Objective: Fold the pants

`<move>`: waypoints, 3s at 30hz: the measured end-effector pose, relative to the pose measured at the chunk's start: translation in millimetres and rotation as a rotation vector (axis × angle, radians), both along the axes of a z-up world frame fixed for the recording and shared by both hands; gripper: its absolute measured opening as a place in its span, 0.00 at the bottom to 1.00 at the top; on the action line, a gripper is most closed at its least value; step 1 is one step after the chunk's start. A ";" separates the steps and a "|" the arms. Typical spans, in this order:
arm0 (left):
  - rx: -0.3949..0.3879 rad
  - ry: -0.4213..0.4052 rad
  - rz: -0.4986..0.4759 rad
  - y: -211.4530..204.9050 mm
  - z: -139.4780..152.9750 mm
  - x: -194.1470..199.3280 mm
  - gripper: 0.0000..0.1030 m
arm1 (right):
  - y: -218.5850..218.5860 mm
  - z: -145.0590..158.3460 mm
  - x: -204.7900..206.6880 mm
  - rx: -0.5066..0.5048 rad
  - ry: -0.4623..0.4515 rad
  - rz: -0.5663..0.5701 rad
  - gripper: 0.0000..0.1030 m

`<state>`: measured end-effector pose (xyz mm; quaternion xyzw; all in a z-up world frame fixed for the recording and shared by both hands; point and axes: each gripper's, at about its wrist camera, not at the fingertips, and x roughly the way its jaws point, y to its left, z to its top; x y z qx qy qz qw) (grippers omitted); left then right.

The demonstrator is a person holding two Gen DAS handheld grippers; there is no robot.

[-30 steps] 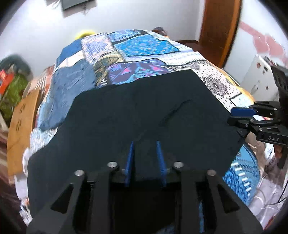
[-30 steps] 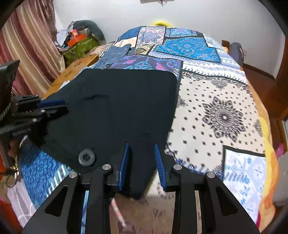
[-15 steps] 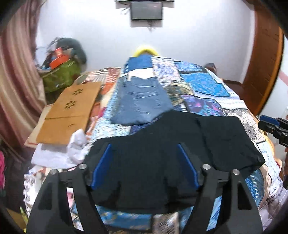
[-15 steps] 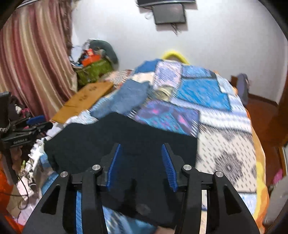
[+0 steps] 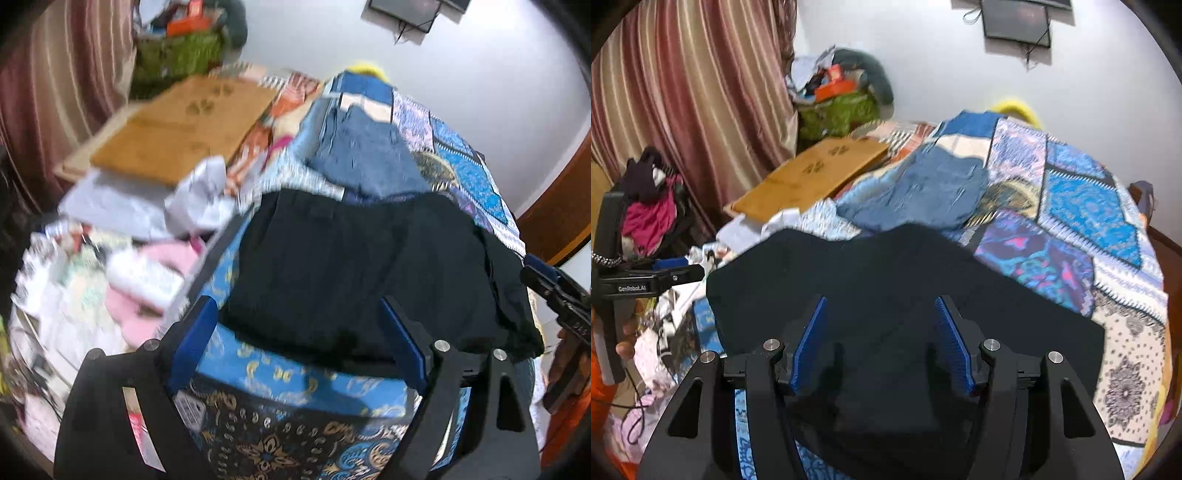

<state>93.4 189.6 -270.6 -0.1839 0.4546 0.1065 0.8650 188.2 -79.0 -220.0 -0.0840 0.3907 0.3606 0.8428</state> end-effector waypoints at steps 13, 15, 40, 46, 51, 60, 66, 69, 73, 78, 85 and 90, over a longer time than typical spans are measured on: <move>-0.359 0.049 0.086 15.0 -59.3 6.2 0.91 | 6.6 -34.3 -2.0 -0.139 0.047 0.027 0.57; -0.379 0.058 0.096 14.8 -63.6 14.4 0.97 | 6.0 -34.5 -2.6 -0.130 0.048 0.030 0.57; 0.052 -0.078 0.048 -24.5 22.8 56.6 0.21 | -71.2 1.0 3.6 0.072 0.017 -0.177 0.57; 0.092 -0.217 -0.065 -64.6 80.5 68.8 0.20 | -131.0 4.6 1.8 0.073 0.005 -0.317 0.57; 0.104 -0.297 -0.180 -105.4 117.1 80.0 0.19 | -178.9 -8.4 -7.2 0.047 0.032 -0.425 0.57; 0.049 -0.334 -0.376 -174.7 138.7 107.7 0.18 | -220.9 -41.6 -19.4 -0.010 0.099 -0.525 0.57; 0.002 -0.320 -0.477 -226.8 137.3 125.0 0.17 | -217.9 -60.7 -22.9 -0.010 0.129 -0.522 0.57; -0.023 -0.310 -0.528 -252.7 132.1 131.3 0.17 | -218.0 -61.2 -22.1 -0.005 0.125 -0.512 0.57; -0.031 -0.292 -0.611 -293.6 120.4 133.7 0.17 | -223.0 -63.5 -21.5 0.025 0.141 -0.508 0.57; -0.019 -0.205 -0.693 -336.7 91.4 141.0 0.17 | -222.2 -64.8 -21.0 0.034 0.139 -0.510 0.57; 0.028 -0.081 -0.756 -373.9 40.3 142.4 0.18 | -225.1 -65.8 -21.8 0.065 0.152 -0.516 0.57; 0.055 -0.037 -0.779 -379.4 24.1 140.3 0.30 | -224.0 -63.4 -24.2 0.062 0.150 -0.517 0.57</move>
